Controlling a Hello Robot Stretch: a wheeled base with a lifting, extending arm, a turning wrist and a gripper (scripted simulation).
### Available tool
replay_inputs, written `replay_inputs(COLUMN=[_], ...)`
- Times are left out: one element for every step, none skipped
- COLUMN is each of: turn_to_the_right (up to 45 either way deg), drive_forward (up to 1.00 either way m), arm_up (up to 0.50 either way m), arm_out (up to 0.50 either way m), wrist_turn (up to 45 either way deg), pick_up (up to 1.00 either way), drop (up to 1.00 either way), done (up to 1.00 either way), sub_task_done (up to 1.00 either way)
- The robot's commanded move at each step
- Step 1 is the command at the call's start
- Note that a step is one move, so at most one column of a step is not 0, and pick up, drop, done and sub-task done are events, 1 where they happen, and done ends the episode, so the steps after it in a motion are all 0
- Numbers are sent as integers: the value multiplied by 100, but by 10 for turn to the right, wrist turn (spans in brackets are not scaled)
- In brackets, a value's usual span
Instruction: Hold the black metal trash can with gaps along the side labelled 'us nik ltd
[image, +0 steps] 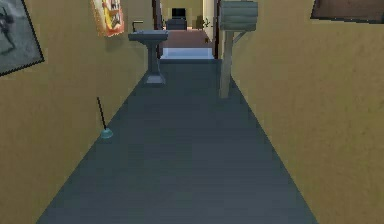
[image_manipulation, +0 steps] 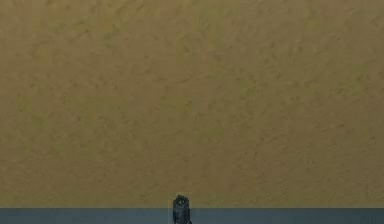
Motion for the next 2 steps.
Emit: replay_inputs(turn_to_the_right=[0,0], drive_forward=[0,0], arm_up=[10,0], arm_out=[0,0], wrist_turn=[0,0], pick_up=[0,0], drop=[0,0], done=[0,100], sub_task_done=[0,0])
